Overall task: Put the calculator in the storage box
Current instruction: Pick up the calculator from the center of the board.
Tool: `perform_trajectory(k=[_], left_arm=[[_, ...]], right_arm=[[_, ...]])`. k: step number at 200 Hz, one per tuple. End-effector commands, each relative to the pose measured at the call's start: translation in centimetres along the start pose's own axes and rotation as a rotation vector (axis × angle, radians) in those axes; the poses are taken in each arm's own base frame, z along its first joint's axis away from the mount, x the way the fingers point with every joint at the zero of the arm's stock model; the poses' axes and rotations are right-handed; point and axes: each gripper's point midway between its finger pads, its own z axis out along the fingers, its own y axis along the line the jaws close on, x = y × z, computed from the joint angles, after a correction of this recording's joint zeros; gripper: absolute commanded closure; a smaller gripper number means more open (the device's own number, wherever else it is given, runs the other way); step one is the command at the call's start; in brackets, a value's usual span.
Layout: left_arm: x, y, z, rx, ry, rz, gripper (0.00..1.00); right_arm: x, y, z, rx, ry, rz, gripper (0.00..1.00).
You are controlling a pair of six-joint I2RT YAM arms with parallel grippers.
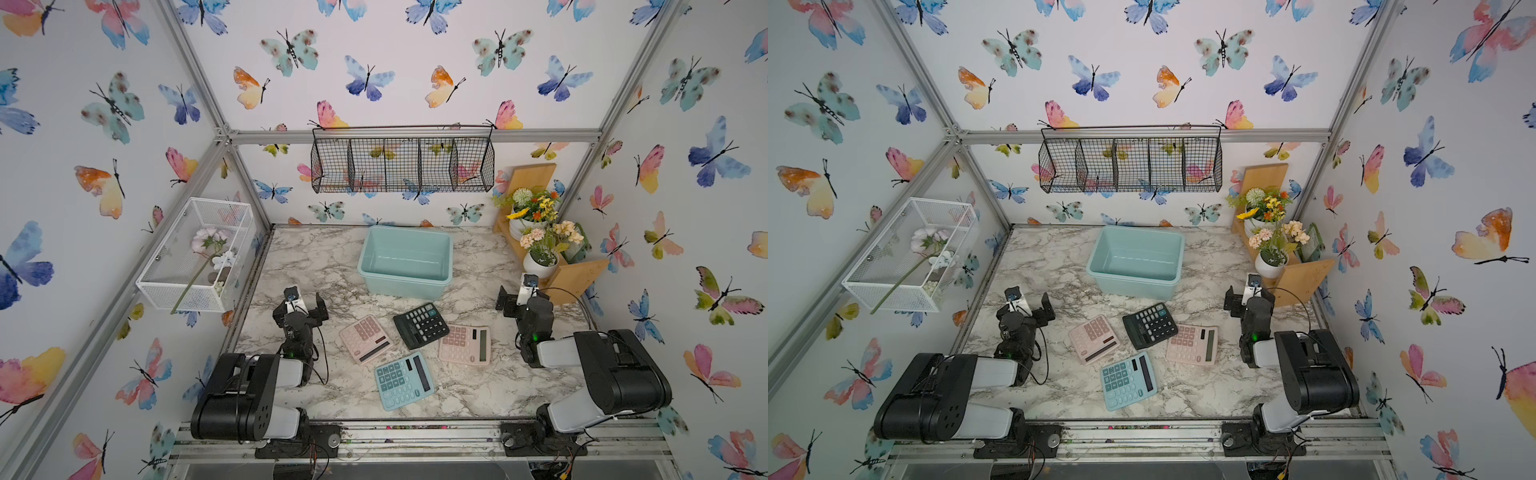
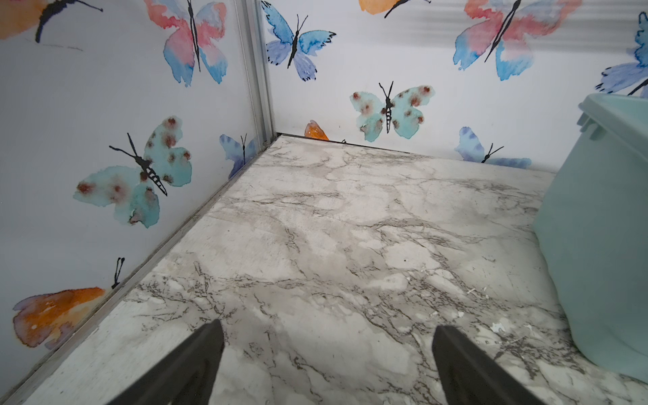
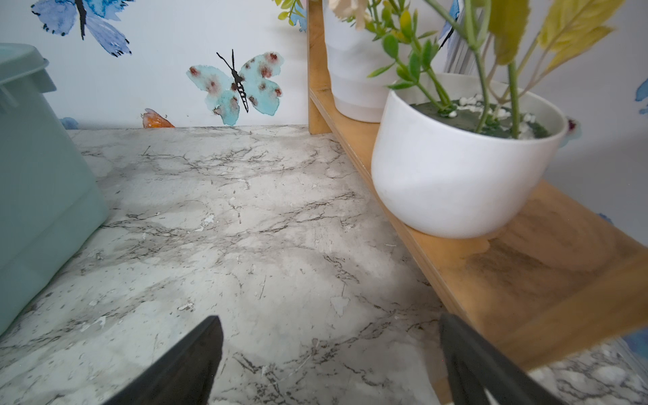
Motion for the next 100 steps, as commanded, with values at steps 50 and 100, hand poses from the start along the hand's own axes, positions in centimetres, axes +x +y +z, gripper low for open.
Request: perform_trajectory(k=[50,100], left_arm=[[-3.9,0.7,-0.6,-0.104,-0.081,0.024,0.03],[-10.5,-2.0,-1.4,-0.013,0.01,-0.207,0.14]], right_arm=[[-4.1,2.8,2.5,-0.111,0.174,-0.038,0.01],[-9.9,4.7,-1.7,-0.249,0.19,0.172,0.01]])
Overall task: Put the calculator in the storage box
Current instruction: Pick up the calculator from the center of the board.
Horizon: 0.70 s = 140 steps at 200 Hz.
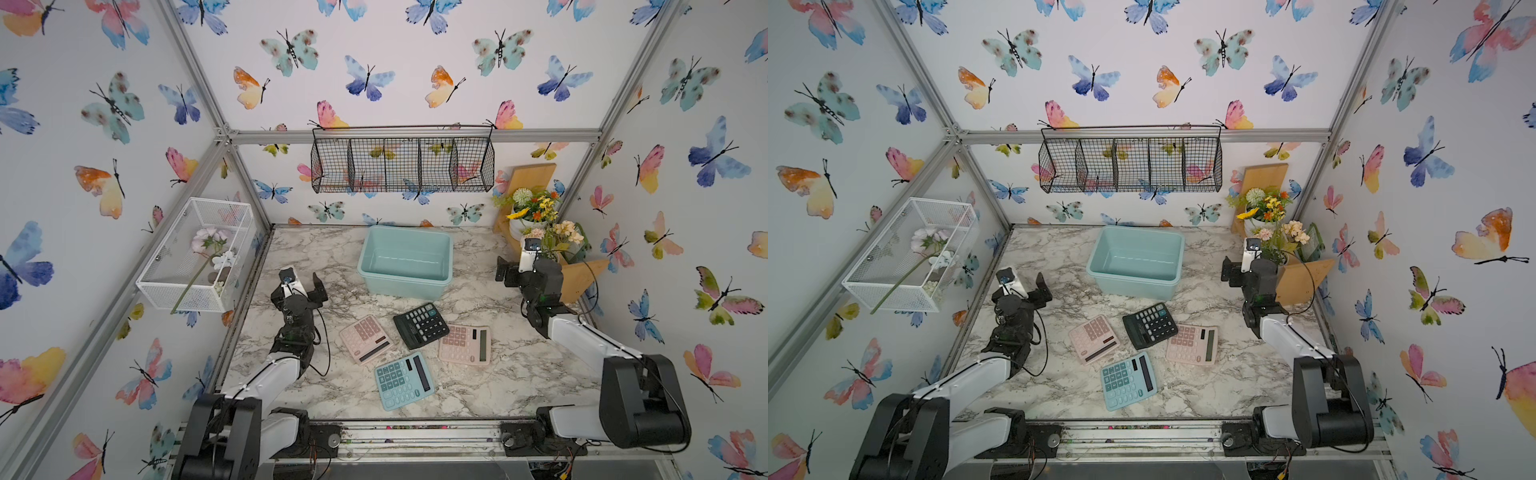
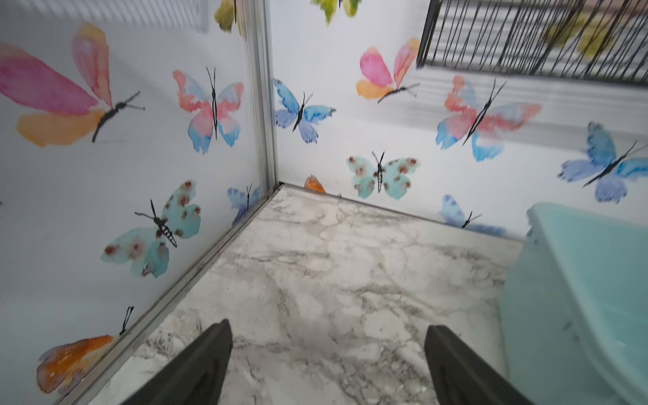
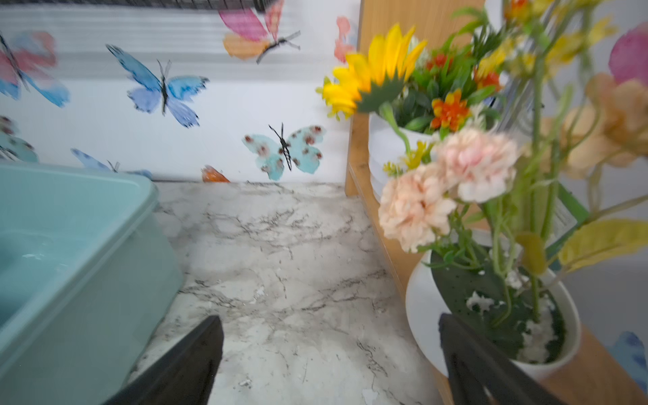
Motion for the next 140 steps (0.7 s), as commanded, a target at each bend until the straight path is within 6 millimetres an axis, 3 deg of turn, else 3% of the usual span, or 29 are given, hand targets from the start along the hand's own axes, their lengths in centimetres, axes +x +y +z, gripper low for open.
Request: perform_trajectory(k=[1,31,44,68,95,140], left_arm=[[0.2,-0.6,-0.4,0.005,0.145,-0.108,0.14],[-0.9,-2.7,-0.9,0.075,0.278,-0.207,0.12],[-0.8,-3.9,-1.5,0.141,0.321,-0.242,0.12],[1.2,-6.0,-2.2,0.237,0.446,-0.256,0.12],[3.0,-7.8,-2.7,0.312,0.555,-0.251,0.11],[4.4,-10.1,-3.5,0.398,0.634,-0.253,0.1]], right_arm=[[2.2,2.2,-1.5,-0.106,0.197,0.159,0.02],[2.1,5.0,-3.9,-0.224,0.385,0.337,0.02],[2.6,5.9,-5.8,-0.261,0.425,0.416,0.08],[5.6,6.7,-9.0,-0.267,0.561,0.504,0.18],[9.5,7.0,-11.8,-0.245,0.701,0.539,0.18],[15.5,8.4,-13.7,-0.285,0.886,0.6,0.19]])
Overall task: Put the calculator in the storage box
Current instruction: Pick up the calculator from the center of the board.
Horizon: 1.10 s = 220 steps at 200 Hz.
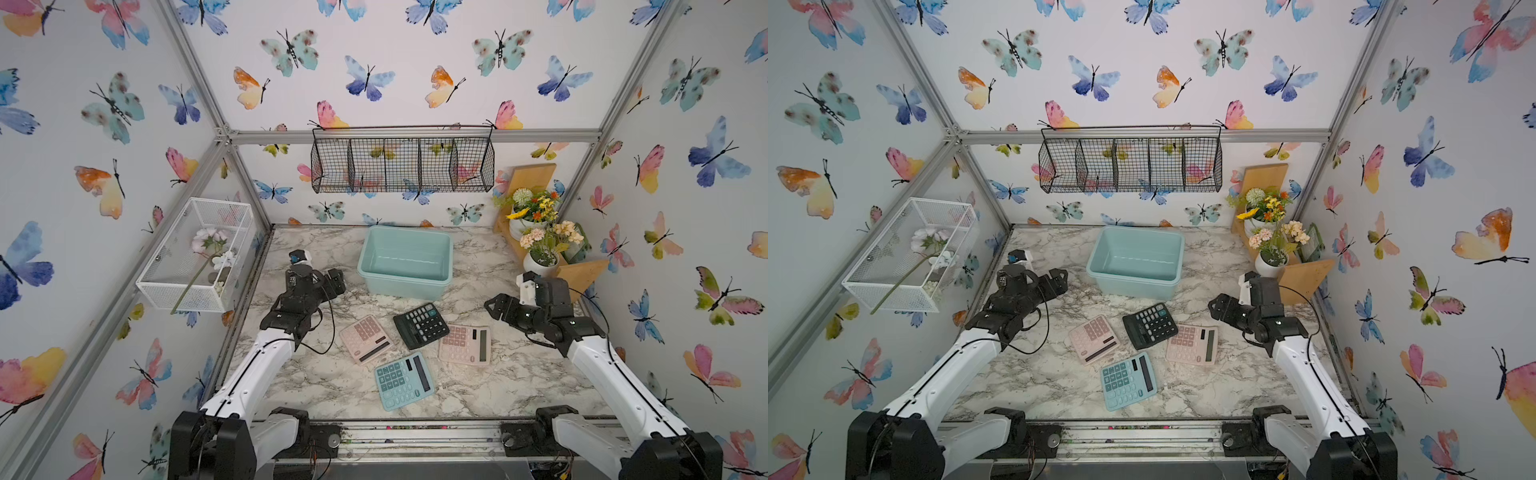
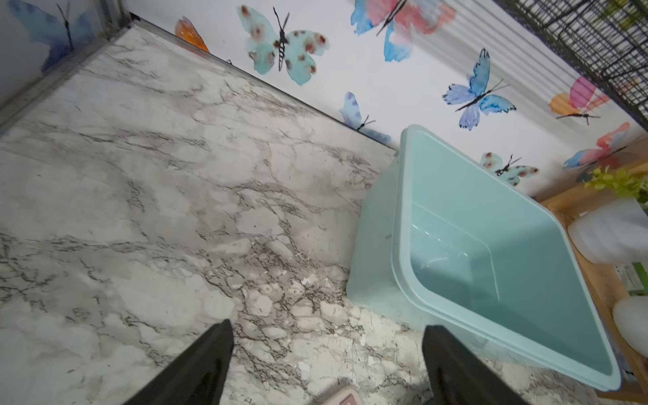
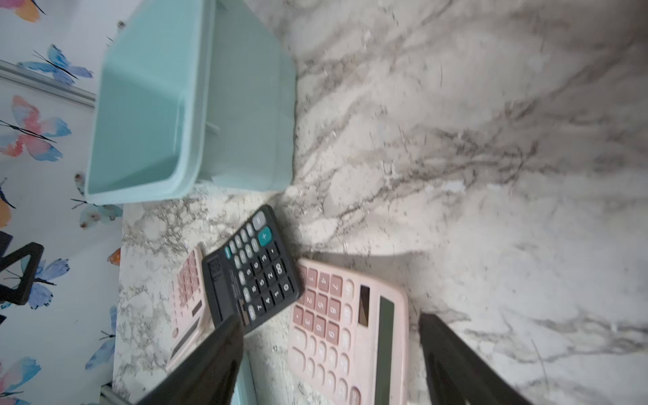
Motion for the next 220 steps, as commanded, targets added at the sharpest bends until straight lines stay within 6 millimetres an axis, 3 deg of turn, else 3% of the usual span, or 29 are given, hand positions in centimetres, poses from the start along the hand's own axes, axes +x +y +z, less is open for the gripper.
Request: perform_trajectory(k=[1,29,66,90,116,161,205,220], left_arm=[[1.4,-1.7,0.1,0.078,0.086,-0.01,0.1],[2.0,-1.5,0.1,0.076,0.098,-0.015,0.11],[1.8,-1.4,-0.1,0.068,0.09,-0.01,0.17],[2.1,-1.3,0.2,0.066,0.105,-0.01,0.23],[2.4,-1.3,0.5,0.069,0.116,-0.011,0.27],[2.5,-1.4,0.7,0.073,0.12,-0.013,0.3],[2.7,-1.2,0.6,0.073,0.119,-0.014,0.31],[2.8,-1.1,0.6,0.069,0.119,-0.014,0.31]], right_arm=[[4.5,-1.0,1.5,-0.015,0.169,0.084,0.19],[5.3,-1.9,3.1,-0.012,0.195,0.097,0.25],[6.5,-2.7,4.9,-0.021,0.257,0.112,0.43],[6.8,-2.7,5.0,-0.025,0.271,0.111,0.56],[7.5,-2.6,4.8,-0.03,0.302,0.113,0.58],[8.7,-3.0,4.8,-0.03,0.339,0.129,0.7],[7.5,-3.0,4.0,0.013,0.309,0.102,0.97],[5.9,-2.5,2.8,0.045,0.269,0.07,0.98]])
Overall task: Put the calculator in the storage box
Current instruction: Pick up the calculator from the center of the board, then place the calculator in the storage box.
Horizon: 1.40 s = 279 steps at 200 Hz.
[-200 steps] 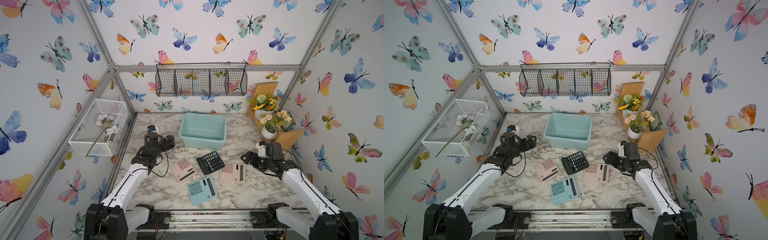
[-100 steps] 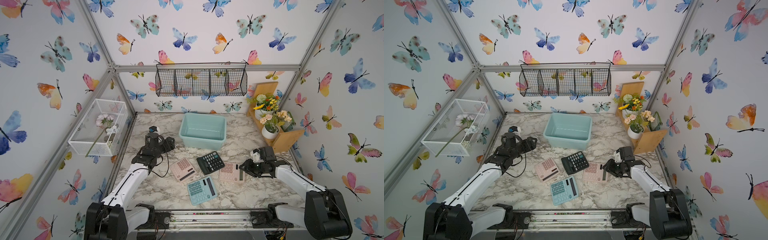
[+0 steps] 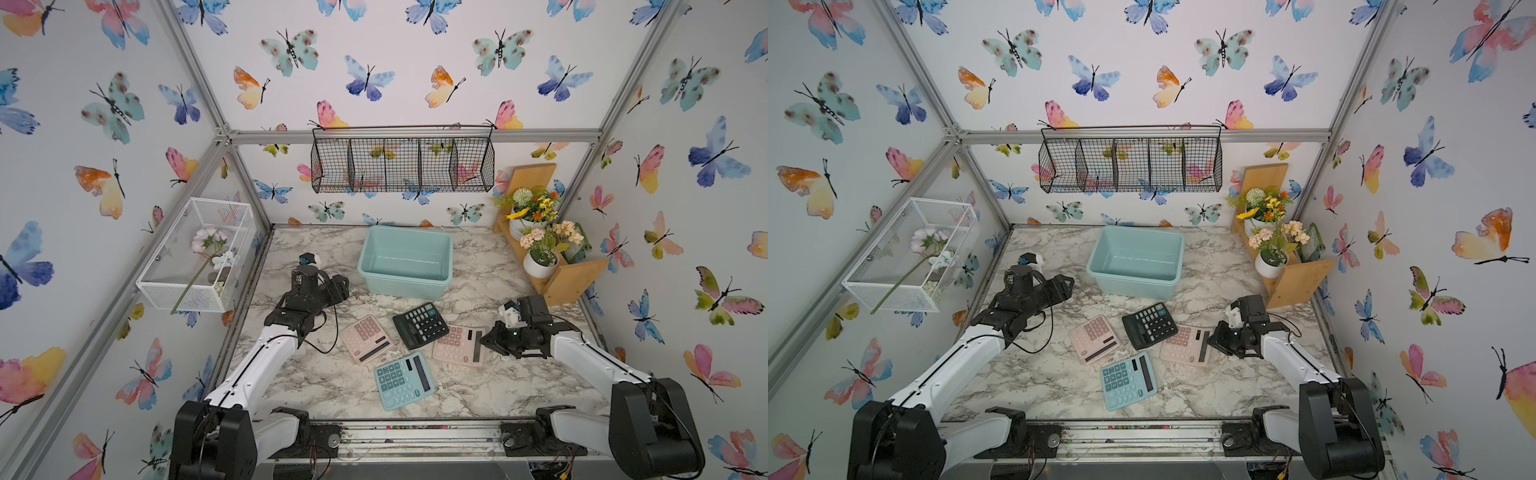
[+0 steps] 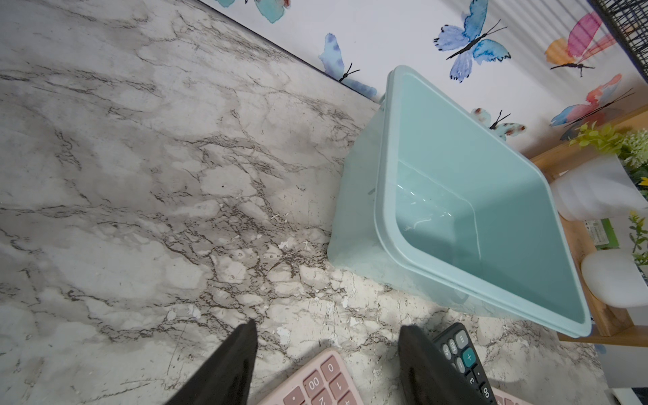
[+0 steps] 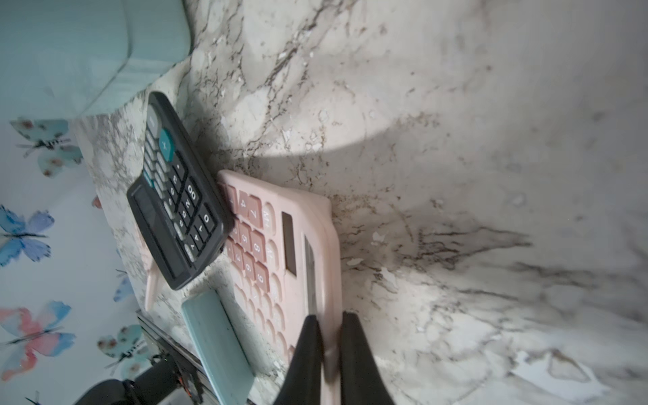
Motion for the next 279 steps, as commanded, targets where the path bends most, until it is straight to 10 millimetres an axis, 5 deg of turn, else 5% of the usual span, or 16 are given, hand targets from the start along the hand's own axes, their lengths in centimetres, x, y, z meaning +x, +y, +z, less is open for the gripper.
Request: perform_trajectory(k=[1,57,94,136,177,233,279], left_arm=[[0.5,-0.4,0.0,0.024,0.02,0.001,0.31],[0.4,-0.3,0.0,0.026,0.012,-0.004,0.31],[0.4,-0.4,0.0,0.03,0.008,-0.01,0.31],[0.0,-0.5,-0.5,0.028,-0.004,-0.009,0.32],[-0.1,-0.5,-0.7,0.023,-0.003,-0.011,0.31],[-0.9,-0.8,-1.4,0.019,-0.019,-0.014,0.31],[-0.9,-0.7,-1.7,0.014,-0.021,-0.016,0.31]], right_arm=[[-1.1,0.9,-2.2,0.049,-0.041,-0.045,0.98],[-4.7,4.9,-11.7,0.157,-0.248,-0.131,0.98],[-6.3,8.3,-15.8,0.115,-0.337,-0.167,0.98],[-9.4,16.0,-19.1,-0.11,-0.389,-0.265,0.98],[-14.0,20.3,-16.1,-0.245,-0.382,-0.296,0.98],[-18.4,27.2,-6.8,-0.245,-0.294,-0.37,0.98],[-21.4,28.0,-0.7,-0.167,-0.227,-0.346,0.98]])
